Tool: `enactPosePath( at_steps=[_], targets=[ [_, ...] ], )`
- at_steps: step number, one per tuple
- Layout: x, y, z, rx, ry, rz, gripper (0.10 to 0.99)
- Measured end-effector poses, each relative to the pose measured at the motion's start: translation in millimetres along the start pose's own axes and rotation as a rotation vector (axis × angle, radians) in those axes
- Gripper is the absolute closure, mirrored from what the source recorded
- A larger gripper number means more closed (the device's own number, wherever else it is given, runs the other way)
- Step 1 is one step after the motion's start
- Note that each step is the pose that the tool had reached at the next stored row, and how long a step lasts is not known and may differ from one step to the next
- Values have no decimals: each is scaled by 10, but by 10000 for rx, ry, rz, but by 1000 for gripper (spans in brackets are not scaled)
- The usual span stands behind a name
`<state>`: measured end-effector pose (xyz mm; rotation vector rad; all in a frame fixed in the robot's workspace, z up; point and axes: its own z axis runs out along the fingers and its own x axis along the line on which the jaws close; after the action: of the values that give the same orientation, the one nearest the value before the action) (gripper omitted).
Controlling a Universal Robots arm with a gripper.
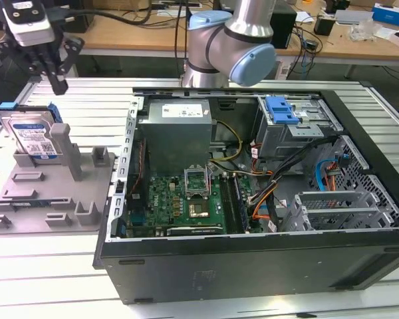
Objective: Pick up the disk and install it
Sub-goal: 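Reach for the disk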
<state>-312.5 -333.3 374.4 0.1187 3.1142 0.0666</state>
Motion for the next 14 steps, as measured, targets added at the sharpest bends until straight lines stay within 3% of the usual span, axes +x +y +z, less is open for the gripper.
enactPosePath(
  at_steps=[4, 6, 7, 14],
  targets=[
    [153, 47, 15, 1, 2, -1, 980],
    [293, 87, 27, 2, 3, -3, 980],
    [325, 91, 28, 1, 5, 0, 980],
    [347, 92, 28, 2, 6, -2, 980]
  ],
)
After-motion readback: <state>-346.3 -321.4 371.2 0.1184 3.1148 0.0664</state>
